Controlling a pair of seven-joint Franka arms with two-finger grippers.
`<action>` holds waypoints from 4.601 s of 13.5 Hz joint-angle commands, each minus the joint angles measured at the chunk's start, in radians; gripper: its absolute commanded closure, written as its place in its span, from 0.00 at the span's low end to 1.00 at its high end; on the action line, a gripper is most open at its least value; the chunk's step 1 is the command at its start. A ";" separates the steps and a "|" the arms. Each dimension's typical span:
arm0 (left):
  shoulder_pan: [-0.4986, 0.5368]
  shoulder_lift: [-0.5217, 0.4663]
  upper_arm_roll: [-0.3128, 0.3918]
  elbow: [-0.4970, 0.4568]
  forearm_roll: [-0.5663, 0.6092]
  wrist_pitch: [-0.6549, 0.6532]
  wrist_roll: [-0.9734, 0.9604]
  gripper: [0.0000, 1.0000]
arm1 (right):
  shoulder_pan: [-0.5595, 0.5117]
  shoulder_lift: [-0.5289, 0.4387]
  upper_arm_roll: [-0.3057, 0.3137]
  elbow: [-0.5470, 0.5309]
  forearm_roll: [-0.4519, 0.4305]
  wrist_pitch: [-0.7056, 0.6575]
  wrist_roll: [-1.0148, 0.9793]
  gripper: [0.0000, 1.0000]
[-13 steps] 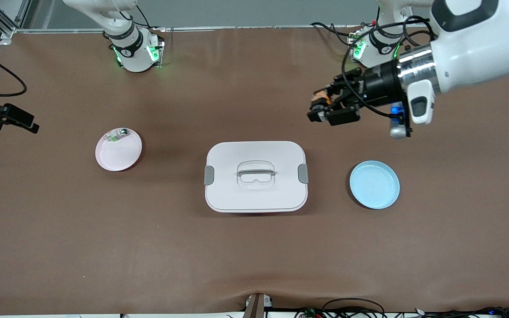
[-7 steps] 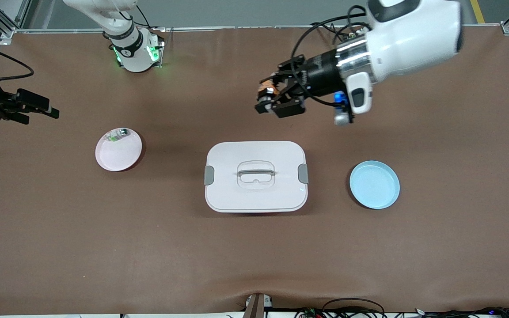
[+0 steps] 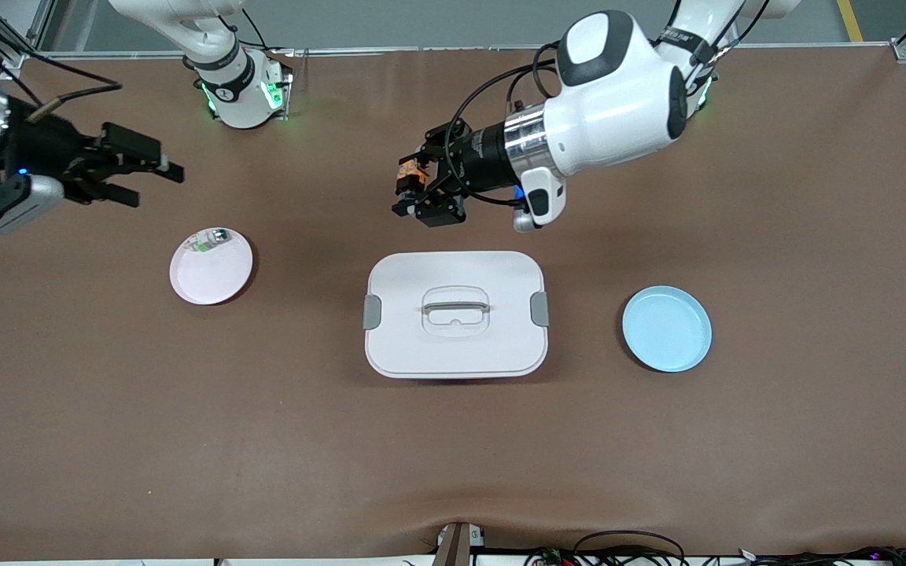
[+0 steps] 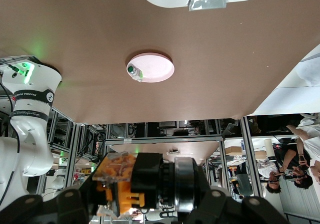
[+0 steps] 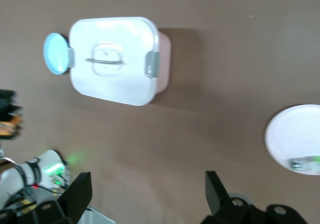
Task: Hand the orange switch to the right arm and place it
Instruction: 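Hold the switch with the left gripper while the right gripper approaches it, then close the right gripper on the switch's orange base, then open the left gripper and withdraw it while the right gripper pulls away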
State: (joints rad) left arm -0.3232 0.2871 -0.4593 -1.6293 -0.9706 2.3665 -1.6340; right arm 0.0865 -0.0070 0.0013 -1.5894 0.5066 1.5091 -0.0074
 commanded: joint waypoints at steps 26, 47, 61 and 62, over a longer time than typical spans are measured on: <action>-0.096 0.055 0.004 0.009 0.036 0.138 -0.024 0.77 | 0.469 -0.061 -0.001 -0.308 0.053 0.577 0.503 0.00; -0.102 0.055 0.004 0.008 0.038 0.138 -0.023 0.38 | 0.495 -0.051 0.006 -0.320 0.026 0.623 0.569 1.00; 0.008 -0.018 0.008 0.017 0.177 -0.037 -0.012 0.00 | 0.357 -0.030 -0.007 -0.253 -0.279 0.376 -0.398 1.00; 0.030 -0.034 0.008 0.022 0.229 -0.083 -0.009 0.00 | 0.334 -0.030 -0.006 -0.254 -0.310 0.358 -0.467 1.00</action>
State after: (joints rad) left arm -0.3355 0.3003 -0.4532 -1.6074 -0.8139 2.3686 -1.6350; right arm 0.4590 -0.0414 -0.0156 -1.8647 0.2598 1.9124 -0.3327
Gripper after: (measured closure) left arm 0.000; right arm 0.577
